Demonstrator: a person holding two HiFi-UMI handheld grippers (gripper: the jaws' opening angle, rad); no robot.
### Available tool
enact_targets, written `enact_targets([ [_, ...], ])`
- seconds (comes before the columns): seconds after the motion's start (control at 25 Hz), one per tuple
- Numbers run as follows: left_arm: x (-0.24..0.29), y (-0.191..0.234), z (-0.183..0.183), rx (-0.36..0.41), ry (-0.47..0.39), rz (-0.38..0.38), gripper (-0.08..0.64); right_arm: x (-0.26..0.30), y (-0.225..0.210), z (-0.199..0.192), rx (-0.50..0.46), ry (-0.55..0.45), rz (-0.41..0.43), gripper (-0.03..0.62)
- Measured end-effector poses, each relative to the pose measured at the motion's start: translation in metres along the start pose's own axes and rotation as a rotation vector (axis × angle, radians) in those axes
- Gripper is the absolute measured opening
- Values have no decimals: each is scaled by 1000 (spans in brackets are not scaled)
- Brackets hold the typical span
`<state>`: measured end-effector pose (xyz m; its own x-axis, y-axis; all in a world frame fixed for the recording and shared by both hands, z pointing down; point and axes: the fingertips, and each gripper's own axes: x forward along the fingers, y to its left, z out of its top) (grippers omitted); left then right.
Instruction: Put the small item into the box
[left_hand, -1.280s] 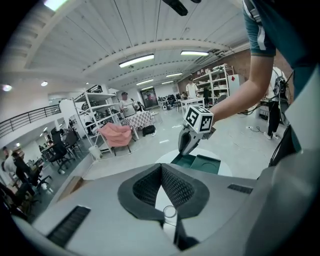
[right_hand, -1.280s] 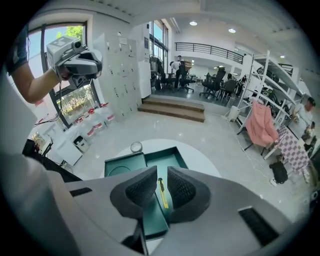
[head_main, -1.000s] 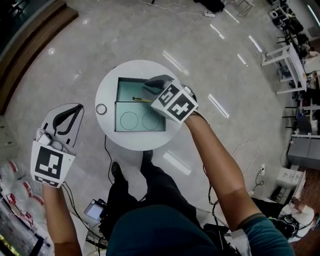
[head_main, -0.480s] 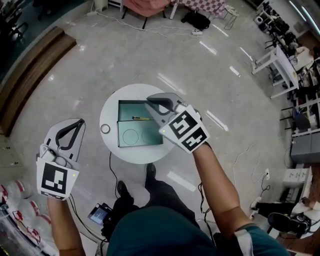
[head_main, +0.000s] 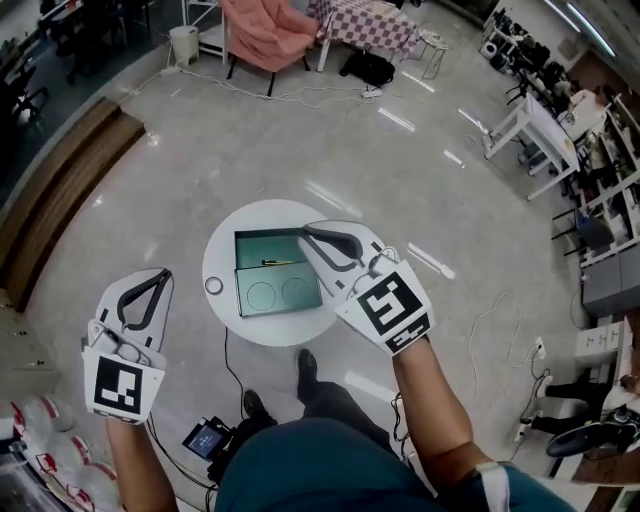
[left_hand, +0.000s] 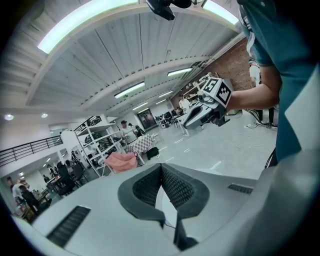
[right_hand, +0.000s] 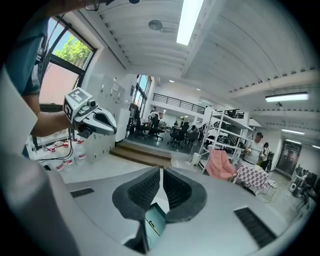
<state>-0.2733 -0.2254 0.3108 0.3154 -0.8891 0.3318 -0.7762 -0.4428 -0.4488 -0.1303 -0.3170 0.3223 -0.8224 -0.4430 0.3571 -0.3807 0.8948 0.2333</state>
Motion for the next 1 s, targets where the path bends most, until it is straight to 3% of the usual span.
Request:
enact_targets([
  [0.36,-45,3,33,81,-61,-5,18,-55,22,57,-69,-80,-79,38],
  [0.64,-81,-3,66,111,-91,-11,18,-97,42,87,-65,-98,-106,38],
  [0.92,-94,-4,36,110,-125,-8,18,-87,70,72,-76,-82,-125,37],
  [1.0,-101,-4,42,109,-129,-10,18,-95,74,79,-75,-79,-127,37],
])
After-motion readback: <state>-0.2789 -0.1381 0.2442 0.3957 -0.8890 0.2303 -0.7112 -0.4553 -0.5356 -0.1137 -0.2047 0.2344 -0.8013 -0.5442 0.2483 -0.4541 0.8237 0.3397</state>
